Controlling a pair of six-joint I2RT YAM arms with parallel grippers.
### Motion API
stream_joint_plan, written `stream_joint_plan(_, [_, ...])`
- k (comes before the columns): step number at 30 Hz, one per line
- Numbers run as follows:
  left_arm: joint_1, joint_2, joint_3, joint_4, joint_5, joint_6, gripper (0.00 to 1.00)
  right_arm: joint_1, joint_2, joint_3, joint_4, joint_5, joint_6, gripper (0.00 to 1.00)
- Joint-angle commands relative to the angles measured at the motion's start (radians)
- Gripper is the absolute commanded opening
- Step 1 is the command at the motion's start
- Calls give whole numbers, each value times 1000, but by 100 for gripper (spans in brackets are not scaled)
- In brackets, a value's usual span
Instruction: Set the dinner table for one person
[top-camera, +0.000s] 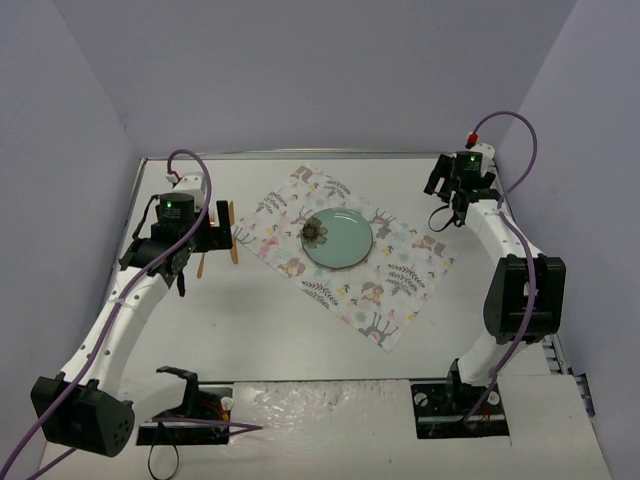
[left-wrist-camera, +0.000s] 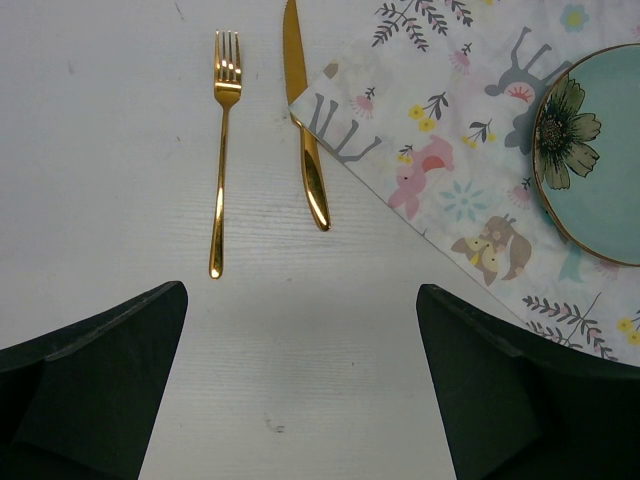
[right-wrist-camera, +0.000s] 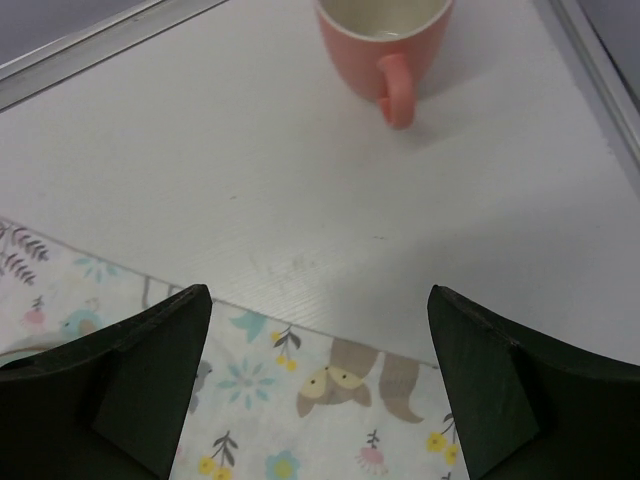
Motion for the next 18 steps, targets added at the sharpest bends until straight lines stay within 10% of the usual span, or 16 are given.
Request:
stream_joint_plan(1, [9,-7,22,52,5,-5,97,-41,79,99,-7,63,-91,84])
stream_joint_plan(18, [11,19,19,45,-14,-2,97,-116,404,413,43,-25,-203,66])
